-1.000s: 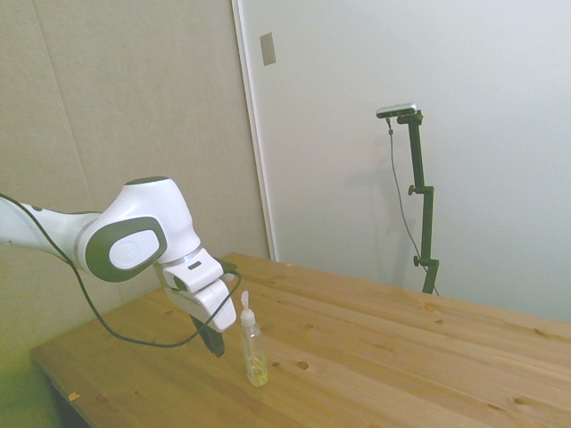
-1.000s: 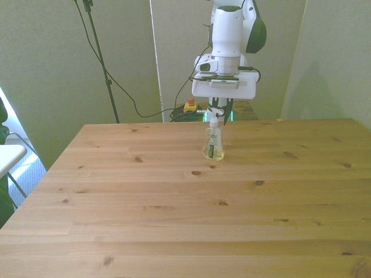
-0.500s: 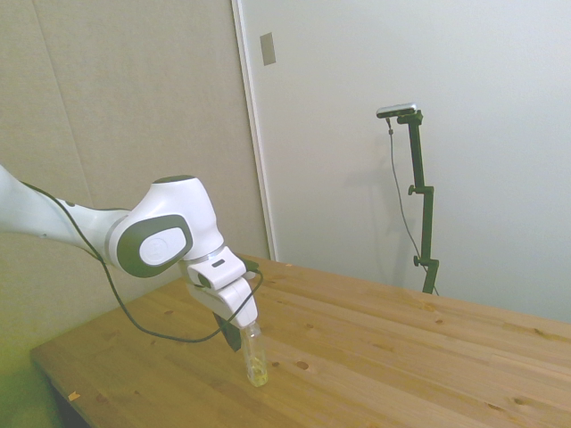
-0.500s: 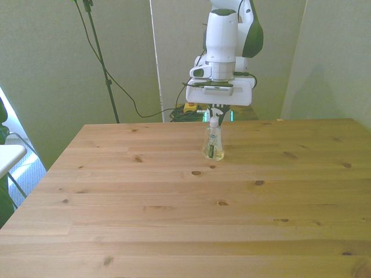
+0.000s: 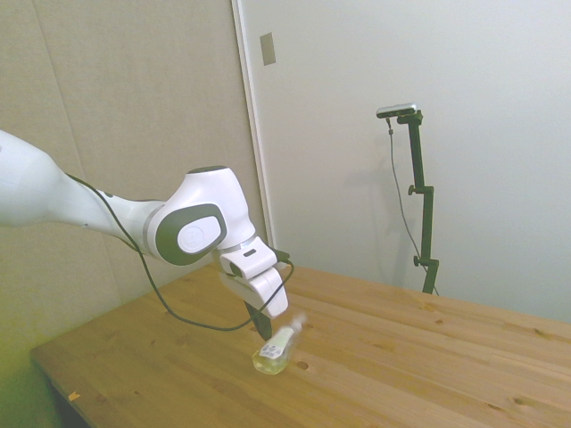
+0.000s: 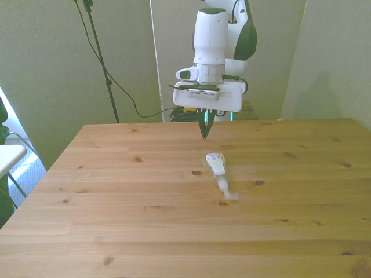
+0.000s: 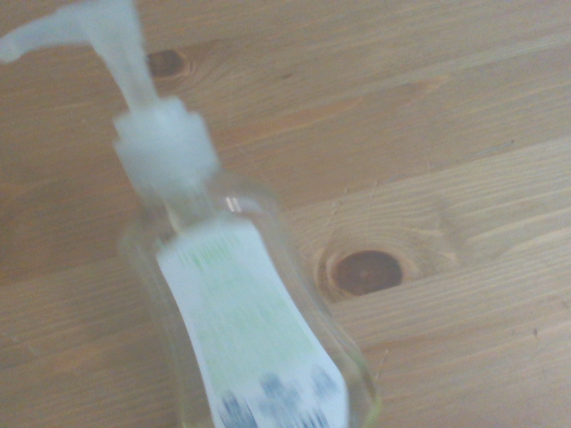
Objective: Knock down the sanitizer
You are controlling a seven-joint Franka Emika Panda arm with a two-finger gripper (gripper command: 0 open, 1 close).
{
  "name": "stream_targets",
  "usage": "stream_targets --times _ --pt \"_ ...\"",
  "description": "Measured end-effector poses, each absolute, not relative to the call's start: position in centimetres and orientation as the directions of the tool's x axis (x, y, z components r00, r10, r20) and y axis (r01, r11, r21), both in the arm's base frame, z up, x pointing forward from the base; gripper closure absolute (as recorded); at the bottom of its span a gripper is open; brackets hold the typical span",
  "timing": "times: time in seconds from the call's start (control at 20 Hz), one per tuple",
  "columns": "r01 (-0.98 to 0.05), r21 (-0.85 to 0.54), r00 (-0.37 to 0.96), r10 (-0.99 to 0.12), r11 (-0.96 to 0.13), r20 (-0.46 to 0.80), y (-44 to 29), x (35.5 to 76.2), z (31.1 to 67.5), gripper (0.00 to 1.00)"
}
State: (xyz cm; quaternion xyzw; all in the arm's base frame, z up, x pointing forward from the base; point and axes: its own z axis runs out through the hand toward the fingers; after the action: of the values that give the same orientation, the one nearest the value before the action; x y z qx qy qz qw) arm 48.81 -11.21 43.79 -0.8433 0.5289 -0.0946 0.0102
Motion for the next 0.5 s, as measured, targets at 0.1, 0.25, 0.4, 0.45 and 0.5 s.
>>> stream_targets --times 0.1,0.25,0.4,0.45,0.5 --pt "-0.891 -0.120 0.419 -0.895 -0.438 0.151 -11.2 49.3 44.0 1.00" --pt "-0.893 -0.130 0.411 -0.898 -0.432 0.157 -11.2 49.8 44.5 1.00" --pt "-0.898 -0.142 0.395 -0.904 -0.418 0.163 -11.8 50.2 45.1 1.00" --pt "-0.899 -0.145 0.389 -0.907 -0.412 0.164 -12.0 50.4 45.3 1.00" --pt "-0.901 -0.148 0.384 -0.908 -0.408 0.166 -12.2 50.6 45.5 1.00"
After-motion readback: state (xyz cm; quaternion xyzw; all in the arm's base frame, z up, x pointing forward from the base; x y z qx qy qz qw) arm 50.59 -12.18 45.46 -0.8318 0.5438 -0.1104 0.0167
